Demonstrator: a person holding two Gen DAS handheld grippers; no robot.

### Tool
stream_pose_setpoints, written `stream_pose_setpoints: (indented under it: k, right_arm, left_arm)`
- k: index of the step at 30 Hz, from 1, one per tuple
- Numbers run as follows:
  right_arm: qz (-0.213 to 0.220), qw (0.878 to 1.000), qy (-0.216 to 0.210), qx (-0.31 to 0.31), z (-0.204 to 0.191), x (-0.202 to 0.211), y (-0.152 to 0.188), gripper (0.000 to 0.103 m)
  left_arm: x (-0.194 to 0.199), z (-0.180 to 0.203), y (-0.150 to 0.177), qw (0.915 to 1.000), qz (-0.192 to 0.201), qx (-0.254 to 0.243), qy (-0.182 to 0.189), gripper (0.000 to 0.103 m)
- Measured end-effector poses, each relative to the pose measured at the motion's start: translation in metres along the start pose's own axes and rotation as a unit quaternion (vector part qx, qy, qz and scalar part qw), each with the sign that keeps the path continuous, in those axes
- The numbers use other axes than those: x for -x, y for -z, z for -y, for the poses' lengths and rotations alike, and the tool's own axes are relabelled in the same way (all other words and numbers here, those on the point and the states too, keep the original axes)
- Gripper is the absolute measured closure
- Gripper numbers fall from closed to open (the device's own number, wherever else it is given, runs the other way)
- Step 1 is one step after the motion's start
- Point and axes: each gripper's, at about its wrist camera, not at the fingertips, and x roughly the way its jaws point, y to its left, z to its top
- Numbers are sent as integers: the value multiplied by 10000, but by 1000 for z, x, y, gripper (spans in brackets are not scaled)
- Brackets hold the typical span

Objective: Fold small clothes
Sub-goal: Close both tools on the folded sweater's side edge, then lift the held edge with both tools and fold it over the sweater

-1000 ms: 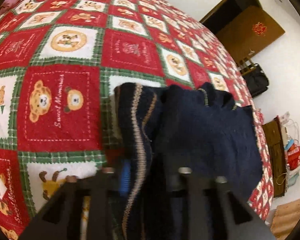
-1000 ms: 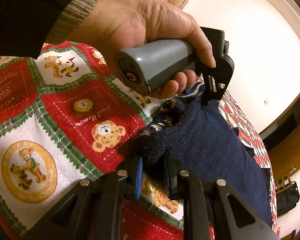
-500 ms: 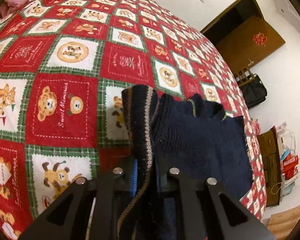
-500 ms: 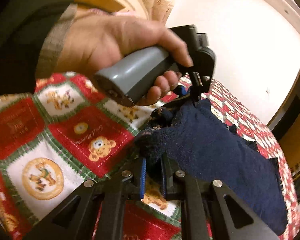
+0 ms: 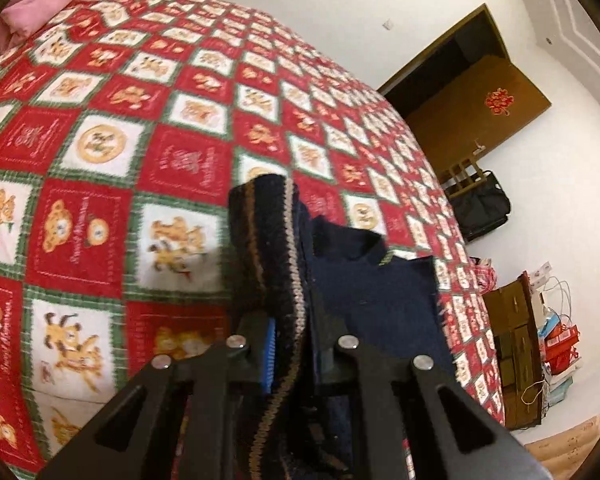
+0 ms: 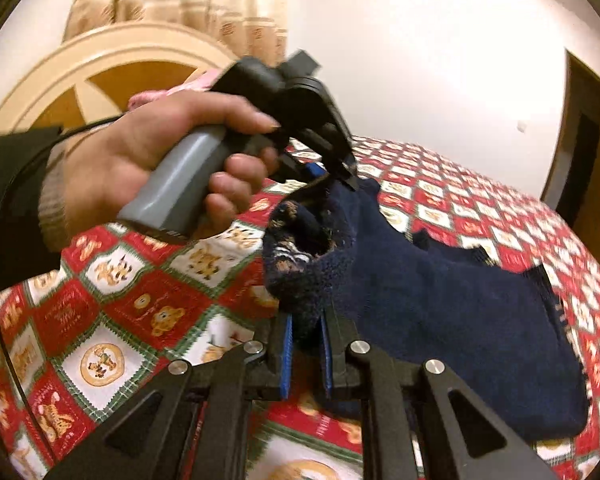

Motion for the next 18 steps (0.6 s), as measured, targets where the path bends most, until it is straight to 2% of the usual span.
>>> stream_pose_setpoints:
  k: [8,18]
  right_arm:
    - [28,9949,-36,-1010,69,24,9,93]
    - [84,9826,78,-1854,152,60,31,93]
  left_arm:
    - [-11,54,-2,9993,284,-131,208,90]
    - [-64,131,0,9978,42,-552,366,90]
